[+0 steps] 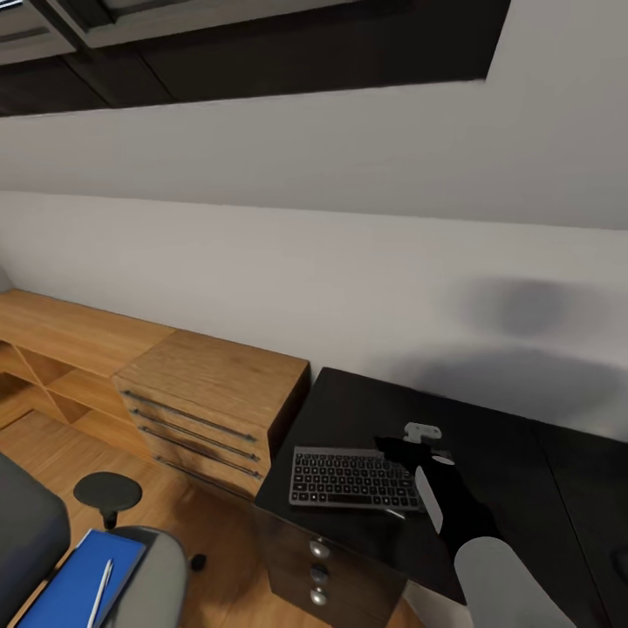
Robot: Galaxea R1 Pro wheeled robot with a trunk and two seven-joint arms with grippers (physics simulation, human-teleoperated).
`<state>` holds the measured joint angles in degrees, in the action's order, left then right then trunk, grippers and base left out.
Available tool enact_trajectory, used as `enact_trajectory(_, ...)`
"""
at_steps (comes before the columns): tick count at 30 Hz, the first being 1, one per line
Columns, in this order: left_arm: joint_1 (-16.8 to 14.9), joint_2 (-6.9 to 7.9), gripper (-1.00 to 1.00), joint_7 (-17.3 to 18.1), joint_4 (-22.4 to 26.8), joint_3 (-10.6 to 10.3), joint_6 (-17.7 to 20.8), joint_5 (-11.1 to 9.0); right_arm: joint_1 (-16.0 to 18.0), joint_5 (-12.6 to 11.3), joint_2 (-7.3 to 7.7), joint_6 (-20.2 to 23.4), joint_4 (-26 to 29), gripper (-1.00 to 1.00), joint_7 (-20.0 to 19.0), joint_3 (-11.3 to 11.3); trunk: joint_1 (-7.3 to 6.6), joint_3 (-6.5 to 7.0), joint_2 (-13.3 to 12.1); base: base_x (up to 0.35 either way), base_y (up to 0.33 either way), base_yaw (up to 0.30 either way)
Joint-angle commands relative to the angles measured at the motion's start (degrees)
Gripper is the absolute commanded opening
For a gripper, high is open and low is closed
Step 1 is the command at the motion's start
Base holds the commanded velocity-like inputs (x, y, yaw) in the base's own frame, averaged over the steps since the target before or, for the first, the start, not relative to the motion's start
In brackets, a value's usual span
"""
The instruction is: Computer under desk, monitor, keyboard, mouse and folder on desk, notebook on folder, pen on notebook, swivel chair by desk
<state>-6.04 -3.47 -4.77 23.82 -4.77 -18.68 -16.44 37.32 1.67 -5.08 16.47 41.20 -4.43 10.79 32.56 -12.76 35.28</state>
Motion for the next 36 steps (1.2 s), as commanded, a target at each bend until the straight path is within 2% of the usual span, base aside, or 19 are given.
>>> enact_trajectory(1,-0.04,0.05,1.0,-0.5,0.0,-0.49,-0.22,-0.26,0.04,0.18,-0.01,0.32,0.1,1.0,-0.45,0.37,0.03,-0.09,0.07,0.18,-0.064,0.0)
enact_trajectory(9,-0.06,0.04,1.0,-0.49,0.0,-0.51,-0.22,-0.26,0.03,0.18,0.21,0.36,0.11,1.0,-0.49,0.37,0.03,-0.09,0.07,0.116,-0.041,0.0)
enact_trajectory(26,-0.03,0.04,1.0,-0.48,0.0,-0.5,-0.22,-0.32,0.03,0.25,0.25,0.27,-0.39,1.0,-0.5,0.34,0.03,-0.09,0.07,0.009,-0.003,0.0)
enact_trajectory(36,-0.04,-0.04,1.0,-0.49,0.0,-0.51,-0.22,-0.31,0.03,0.19,0.25,-2.29,-0.99,1.0,-0.5,0.24,0.03,-0.09,0.07,0.001,0.0,0.0)
